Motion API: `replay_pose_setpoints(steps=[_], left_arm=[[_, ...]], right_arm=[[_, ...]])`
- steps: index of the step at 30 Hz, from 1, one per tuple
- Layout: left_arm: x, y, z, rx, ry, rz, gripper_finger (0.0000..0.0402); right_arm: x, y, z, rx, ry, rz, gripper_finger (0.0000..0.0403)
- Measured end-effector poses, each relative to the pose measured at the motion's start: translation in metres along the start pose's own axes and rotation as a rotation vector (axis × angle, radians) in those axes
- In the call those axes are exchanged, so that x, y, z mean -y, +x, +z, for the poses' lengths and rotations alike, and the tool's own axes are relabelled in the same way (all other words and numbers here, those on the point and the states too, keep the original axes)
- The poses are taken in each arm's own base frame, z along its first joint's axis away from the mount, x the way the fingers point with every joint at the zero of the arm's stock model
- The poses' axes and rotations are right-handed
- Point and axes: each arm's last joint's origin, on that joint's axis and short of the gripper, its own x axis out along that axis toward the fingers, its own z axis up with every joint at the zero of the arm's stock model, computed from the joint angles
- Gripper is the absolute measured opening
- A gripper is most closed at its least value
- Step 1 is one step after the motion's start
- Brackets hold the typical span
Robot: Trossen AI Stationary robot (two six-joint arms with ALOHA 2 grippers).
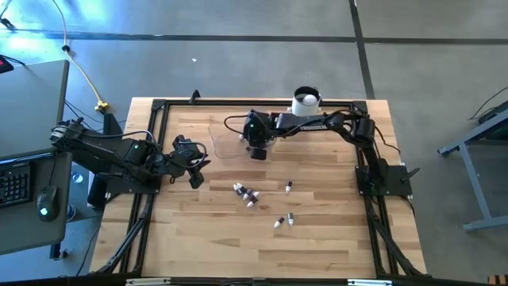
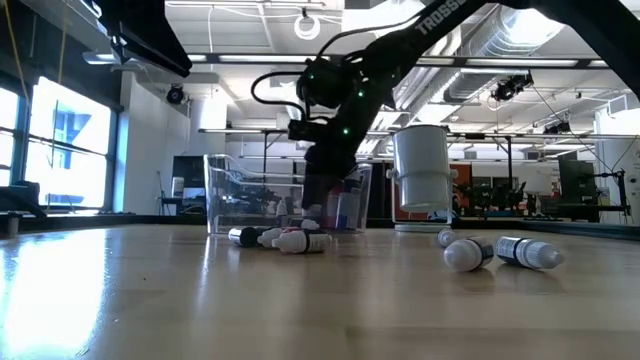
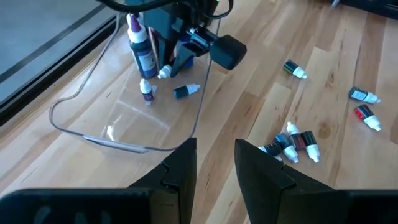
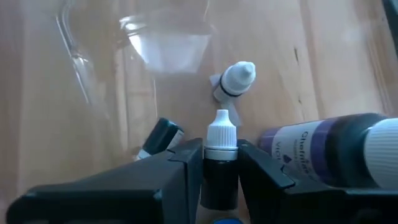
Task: Pick & Place food coloring
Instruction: Put the small red food coloring bottle into the transparent container, then put the small green food coloring bottle into the transparent container
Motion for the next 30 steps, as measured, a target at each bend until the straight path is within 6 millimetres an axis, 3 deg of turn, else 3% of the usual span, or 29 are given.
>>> replay_pose_setpoints(steps=[8, 14, 21, 26, 30], left_arm=[[0.0, 0.0, 0.0, -0.001, 0.001, 0.001, 0.0106], [0.0, 0.0, 0.0, -0.001, 0.001, 0.0, 0.0106], [0.0, 0.0, 0.0, -0.003, 0.001, -0.002, 0.0106], [0.0, 0.0, 0.0, -0.006, 0.0, -0.007, 0.0106], [0.0, 0.0, 0.0, -0.006, 0.0, -0.007, 0.0106]], right_arm=[[-0.004, -0.004, 0.006, 0.041, -0.037, -0.016, 0.0158], [-0.03, -0.041, 0.025, 0.116, -0.105, -0.01, 0.0158], [-0.089, -0.082, 0.031, 0.117, -0.196, 0.157, 0.0136], [-0.145, -0.081, 0.016, 0.078, -0.327, 0.377, 0.0134], [-0.178, -0.074, -0.004, 0.07, -0.44, 0.426, 0.0134]])
